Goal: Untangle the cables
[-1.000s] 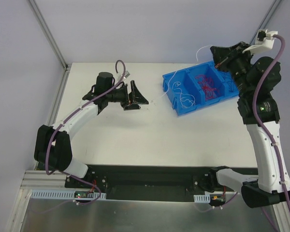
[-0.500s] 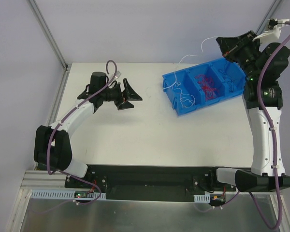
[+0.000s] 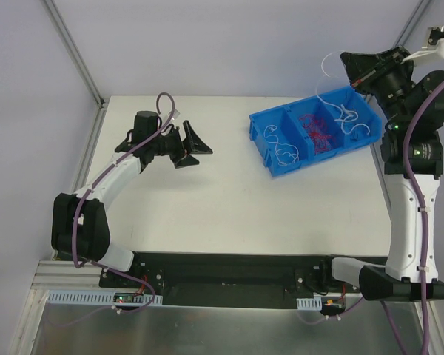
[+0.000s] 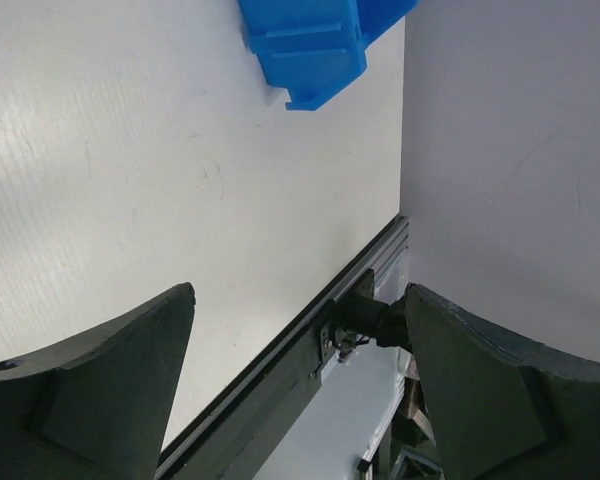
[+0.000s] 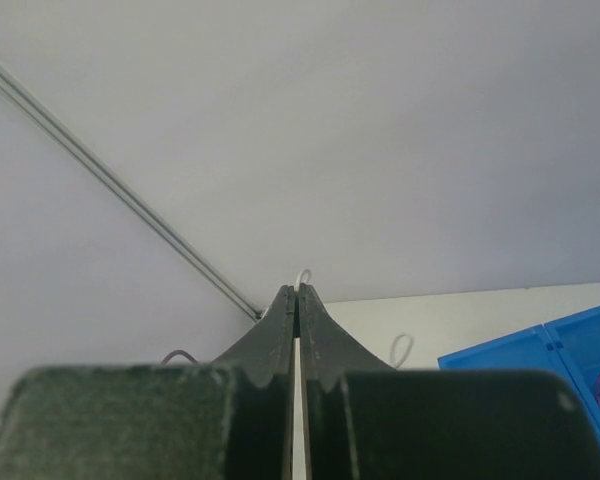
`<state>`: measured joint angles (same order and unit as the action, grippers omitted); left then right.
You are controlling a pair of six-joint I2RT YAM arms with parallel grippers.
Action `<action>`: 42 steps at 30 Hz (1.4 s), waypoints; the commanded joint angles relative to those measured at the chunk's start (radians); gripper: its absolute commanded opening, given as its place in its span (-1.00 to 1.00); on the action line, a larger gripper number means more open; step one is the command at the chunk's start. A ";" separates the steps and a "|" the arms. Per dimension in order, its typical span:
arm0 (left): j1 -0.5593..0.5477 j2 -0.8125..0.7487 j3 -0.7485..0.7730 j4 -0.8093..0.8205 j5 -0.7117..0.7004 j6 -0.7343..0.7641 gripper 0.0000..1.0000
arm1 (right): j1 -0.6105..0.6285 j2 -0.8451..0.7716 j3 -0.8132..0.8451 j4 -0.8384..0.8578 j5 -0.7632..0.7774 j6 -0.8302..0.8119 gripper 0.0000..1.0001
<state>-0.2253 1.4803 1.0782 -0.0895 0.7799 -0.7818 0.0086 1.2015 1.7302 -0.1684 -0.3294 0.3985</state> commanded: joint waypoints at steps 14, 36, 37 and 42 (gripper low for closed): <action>-0.052 -0.106 0.042 0.008 -0.016 0.116 0.72 | -0.030 0.211 -0.057 0.161 -0.071 -0.009 -0.99; -0.054 -0.110 0.048 0.010 0.001 0.115 0.72 | -0.025 0.282 -0.110 0.228 -0.103 -0.021 -0.99; -0.054 -0.110 0.048 0.008 0.001 0.113 0.72 | -0.022 0.277 -0.109 0.222 -0.094 -0.026 -1.00; -0.054 -0.117 0.046 0.008 -0.001 0.115 0.72 | -0.015 0.285 -0.173 0.240 -0.100 -0.027 -1.00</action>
<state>-0.2695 1.4120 1.0901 -0.0921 0.7750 -0.6903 -0.0151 1.5028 1.5757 -0.0017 -0.4091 0.3809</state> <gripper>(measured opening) 0.861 0.009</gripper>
